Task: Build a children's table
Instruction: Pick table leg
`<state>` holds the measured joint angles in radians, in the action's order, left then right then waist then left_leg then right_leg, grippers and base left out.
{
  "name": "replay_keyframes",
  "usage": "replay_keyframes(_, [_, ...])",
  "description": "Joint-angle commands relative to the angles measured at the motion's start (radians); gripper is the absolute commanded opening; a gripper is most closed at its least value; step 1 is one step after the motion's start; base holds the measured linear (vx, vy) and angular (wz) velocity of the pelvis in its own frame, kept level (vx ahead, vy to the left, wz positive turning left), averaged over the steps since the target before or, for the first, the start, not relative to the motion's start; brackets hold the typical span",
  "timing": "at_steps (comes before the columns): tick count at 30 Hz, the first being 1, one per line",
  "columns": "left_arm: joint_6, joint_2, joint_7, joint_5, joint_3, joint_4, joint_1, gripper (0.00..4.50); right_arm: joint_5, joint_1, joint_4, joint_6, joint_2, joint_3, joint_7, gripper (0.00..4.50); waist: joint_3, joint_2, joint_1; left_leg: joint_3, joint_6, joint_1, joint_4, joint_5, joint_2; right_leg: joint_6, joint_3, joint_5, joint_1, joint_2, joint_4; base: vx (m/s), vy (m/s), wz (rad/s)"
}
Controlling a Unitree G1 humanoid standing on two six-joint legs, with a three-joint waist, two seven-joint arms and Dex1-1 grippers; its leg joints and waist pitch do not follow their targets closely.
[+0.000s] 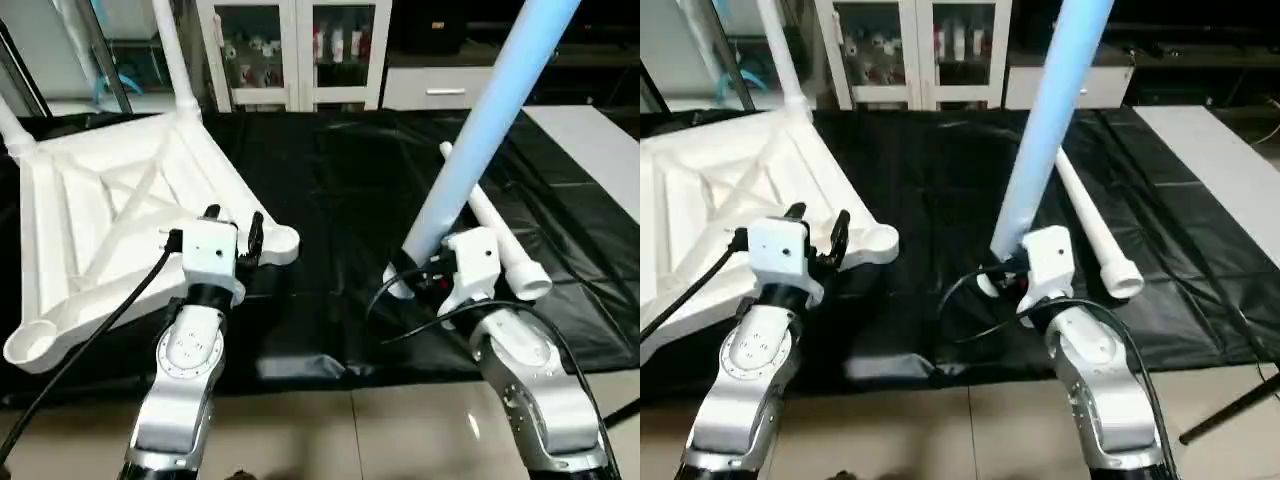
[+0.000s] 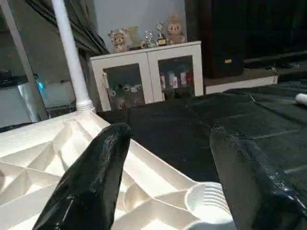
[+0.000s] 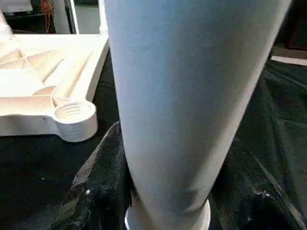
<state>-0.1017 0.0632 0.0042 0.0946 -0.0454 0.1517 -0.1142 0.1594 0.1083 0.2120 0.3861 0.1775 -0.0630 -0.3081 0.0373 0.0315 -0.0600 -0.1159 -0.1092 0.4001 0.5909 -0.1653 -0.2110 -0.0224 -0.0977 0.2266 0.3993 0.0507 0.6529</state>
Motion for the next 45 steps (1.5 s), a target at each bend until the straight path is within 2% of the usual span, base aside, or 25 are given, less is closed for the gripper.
replay_keyframes(1, [-0.014,0.003,-0.004,0.012,0.015,-0.006,-0.009,3.04,-0.005,0.003,-0.001,-0.008,-0.003,-0.006,0.002,1.88,-0.052,0.001,0.000,-0.006,0.016,-0.010,-0.066,-0.236,-0.018,-0.039,0.054,0.238,-0.049,0.066,-0.118,0.019,0.076,-0.05])
replay_keyframes(6, [0.011,0.008,-0.006,0.001,-0.004,-0.034,-0.018,3.04,-0.015,-0.002,-0.011,-0.024,0.007,-0.017,0.002,1.88,-0.060,0.009,0.006,-0.008,0.017,-0.024,-0.070,-0.213,-0.022,-0.125,0.060,0.000,-0.054,0.065,-0.101,0.030,0.086,-0.04])
replay_keyframes(9, [0.012,0.002,-0.009,0.006,-0.014,-0.040,-0.022,3.04,-0.023,0.002,-0.008,-0.030,0.011,-0.022,-0.008,1.88,-0.058,0.001,0.003,-0.030,0.090,-0.013,-0.064,-0.203,-0.007,-0.153,0.077,0.032,-0.066,0.094,-0.114,0.008,0.042,-0.03])
replay_keyframes(12, [0.018,-0.006,-0.017,0.001,-0.018,-0.042,-0.023,3.04,-0.024,0.005,-0.002,-0.028,0.012,-0.026,-0.011,1.88,-0.057,-0.017,-0.018,-0.042,0.205,-0.006,-0.024,-0.175,0.001,-0.150,0.119,0.192,-0.072,0.166,-0.153,-0.013,0.085,-0.05])
replay_keyframes(14, [0.021,-0.009,-0.017,0.002,-0.022,-0.046,-0.026,3.04,-0.027,0.010,-0.004,-0.030,0.014,-0.028,-0.010,1.88,-0.052,-0.016,-0.030,-0.019,0.256,0.007,0.006,-0.141,-0.013,-0.150,0.148,0.314,-0.078,0.222,-0.176,-0.011,0.113,0.01])
replay_keyframes(17, [0.030,-0.005,-0.012,0.015,-0.030,-0.056,-0.033,3.04,-0.032,0.018,-0.013,-0.037,0.019,-0.032,-0.010,1.88,-0.052,-0.010,-0.023,-0.025,0.305,-0.002,-0.010,-0.140,-0.006,-0.140,0.128,0.334,-0.061,0.182,-0.165,-0.011,0.136,0.02])
replay_keyframes(19, [0.022,0.000,0.001,0.033,-0.032,-0.058,-0.039,3.04,-0.034,0.026,-0.021,-0.039,0.019,-0.029,-0.010,1.88,-0.059,0.006,0.010,-0.034,0.381,-0.057,-0.056,-0.099,0.004,-0.105,0.058,0.193,-0.020,0.062,-0.108,-0.016,0.187,0.05])
replay_keyframes(21, [0.032,0.002,-0.001,0.034,-0.033,-0.060,-0.040,3.04,-0.034,0.028,-0.024,-0.040,0.019,-0.027,-0.010,1.88,-0.051,0.018,0.028,-0.033,0.335,-0.065,-0.091,-0.149,-0.011,-0.077,0.016,0.117,0.005,0.008,-0.051,-0.043,0.240,0.11])
replay_keyframes(22, [0.033,0.002,0.005,0.043,-0.034,-0.059,-0.040,3.04,-0.034,0.029,-0.025,-0.041,0.020,-0.027,-0.011,1.88,-0.048,0.019,0.031,-0.017,0.116,-0.043,-0.122,-0.317,-0.034,-0.046,0.024,0.040,-0.017,0.027,-0.042,-0.041,0.169,0.11])
replay_keyframes(25, [0.028,-0.003,0.012,0.045,-0.032,-0.057,-0.040,3.04,-0.033,0.030,-0.025,-0.042,0.021,-0.027,-0.008,1.88,-0.049,0.020,0.043,0.031,-0.223,-0.054,-0.155,-0.596,-0.073,-0.003,0.039,0.020,-0.017,0.031,-0.044,-0.066,0.084,0.03])
replay_keyframes(27, [0.029,-0.004,0.012,0.043,-0.031,-0.059,-0.041,3.04,-0.034,0.031,-0.027,-0.043,0.021,-0.026,-0.007,1.88,-0.044,0.028,0.051,0.062,-0.206,-0.046,-0.206,-0.724,-0.134,0.028,0.026,0.060,-0.023,0.024,-0.002,-0.078,-0.035,0.04])
replay_keyframes(28, [0.030,-0.001,0.013,0.046,-0.032,-0.061,-0.041,3.04,-0.035,0.032,-0.032,-0.049,0.022,-0.025,-0.007,1.88,-0.044,0.027,0.048,0.072,-0.095,-0.056,-0.223,-0.714,-0.172,0.034,0.023,0.069,-0.016,0.029,0.036,-0.077,-0.077,0.05])
replay_keyframes(30, [0.027,-0.001,0.016,0.050,-0.033,-0.061,-0.041,3.04,-0.036,0.032,-0.035,-0.052,0.023,-0.024,-0.007,1.88,-0.048,0.019,0.049,0.074,-0.023,-0.063,-0.214,-0.675,-0.170,0.022,0.038,0.096,-0.018,0.042,0.029,-0.079,-0.161,0.01])
replay_keyframes(31, [0.030,-0.006,0.022,0.045,-0.028,-0.061,-0.040,3.04,-0.036,0.031,-0.035,-0.051,0.022,-0.022,-0.005,1.88,-0.053,0.003,0.047,0.068,0.047,-0.064,-0.201,-0.620,-0.152,0.011,0.061,0.116,-0.029,0.053,0.014,-0.084,-0.181,0.00])
replay_keyframes(32, [0.027,-0.013,0.032,0.041,-0.020,-0.059,-0.041,3.04,-0.035,0.031,-0.035,-0.049,0.022,-0.018,-0.002,1.88,-0.056,-0.022,0.047,0.032,0.107,-0.048,-0.157,-0.565,-0.084,-0.044,0.091,0.138,-0.050,0.077,-0.045,-0.098,-0.209,-0.07])
replay_keyframes(33, [0.016,-0.017,0.045,0.049,-0.013,-0.058,-0.044,3.04,-0.034,0.031,-0.035,-0.046,0.022,-0.008,0.003,1.88,-0.048,-0.042,0.043,-0.026,0.116,-0.019,-0.060,-0.489,0.008,-0.112,0.104,0.247,-0.044,0.125,-0.146,-0.084,-0.202,-0.10])
replay_keyframes(34, [0.014,-0.016,0.047,0.053,-0.012,-0.058,-0.045,3.04,-0.034,0.031,-0.036,-0.046,0.022,-0.006,0.004,1.88,-0.043,-0.076,0.007,-0.046,0.158,0.001,0.127,-0.165,0.080,-0.043,0.124,0.600,-0.038,0.190,-0.209,-0.084,-0.202,-0.10])
replay_keyframes(35, [0.010,-0.013,0.041,0.052,-0.012,-0.059,-0.045,3.04,-0.033,0.029,-0.036,-0.044,0.022,-0.001,0.006,1.88,-0.027,-0.069,-0.002,-0.016,0.155,0.070,0.124,-0.051,0.085,0.086,0.131,0.685,-0.054,0.173,-0.182,-0.066,-0.171,-0.24])
replay_keyframes(36, [0.010,-0.013,0.040,0.051,-0.012,-0.059,-0.045,3.04,-0.033,0.029,-0.036,-0.044,0.022,-0.001,0.006,1.88,-0.039,-0.063,-0.007,-0.011,0.122,0.071,0.105,-0.040,0.078,0.126,0.112,0.690,-0.065,0.160,-0.166,-0.066,-0.114,-0.29])
replay_keyframes(38, [0.013,-0.006,0.005,0.025,-0.012,-0.059,-0.040,3.04,-0.025,0.028,-0.035,-0.037,0.022,0.016,0.013,1.88,-0.057,-0.026,-0.010,0.005,0.129,0.020,-0.004,-0.113,0.028,0.085,0.077,0.401,-0.076,0.121,-0.146,-0.066,-0.091,-0.18])
replay_keyframes(39, [0.019,-0.005,0.001,0.022,-0.012,-0.058,-0.038,3.04,-0.024,0.028,-0.034,-0.037,0.023,0.017,0.013,1.88,-0.047,-0.039,-0.001,0.008,0.158,0.023,-0.011,-0.154,0.026,0.107,0.069,0.371,-0.058,0.097,-0.144,-0.062,-0.052,0.00])
replay_keyframes(40, [0.025,-0.003,-0.006,0.014,-0.013,-0.056,-0.036,3.04,-0.022,0.029,-0.033,-0.036,0.025,0.021,0.012,1.88,-0.052,-0.012,0.008,0.019,0.136,0.002,-0.031,-0.221,-0.007,0.053,0.056,0.344,-0.057,0.091,-0.135,-0.062,-0.052,0.00])
replay_keyframes(41, [0.026,-0.002,-0.007,0.013,-0.013,-0.055,-0.035,3.04,-0.021,0.029,-0.032,-0.035,0.026,0.022,0.011,1.88,-0.052,-0.012,0.008,0.019,0.136,0.002,-0.031,-0.221,-0.007,0.053,0.056,0.344,-0.057,0.091,-0.135,0.000,0.000,0.00])
replay_keyframes(43, [0.026,-0.003,-0.007,0.012,-0.011,-0.053,-0.034,3.04,-0.020,0.031,-0.032,-0.036,0.030,0.022,0.009,1.88,-0.030,0.001,0.025,0.032,0.087,-0.057,-0.063,-0.537,-0.039,-0.013,0.044,0.504,-0.049,0.089,-0.152,0.000,0.000,0.00])
replay_keyframes(45, [0.027,-0.007,-0.001,0.015,-0.010,-0.053,-0.037,3.04,-0.016,0.034,-0.033,-0.034,0.034,0.022,0.002,1.88,-0.005,0.004,0.043,0.032,0.054,-0.113,-0.058,-0.751,-0.031,-0.013,0.013,0.640,-0.032,0.078,-0.183,0.005,0.025,-0.02])
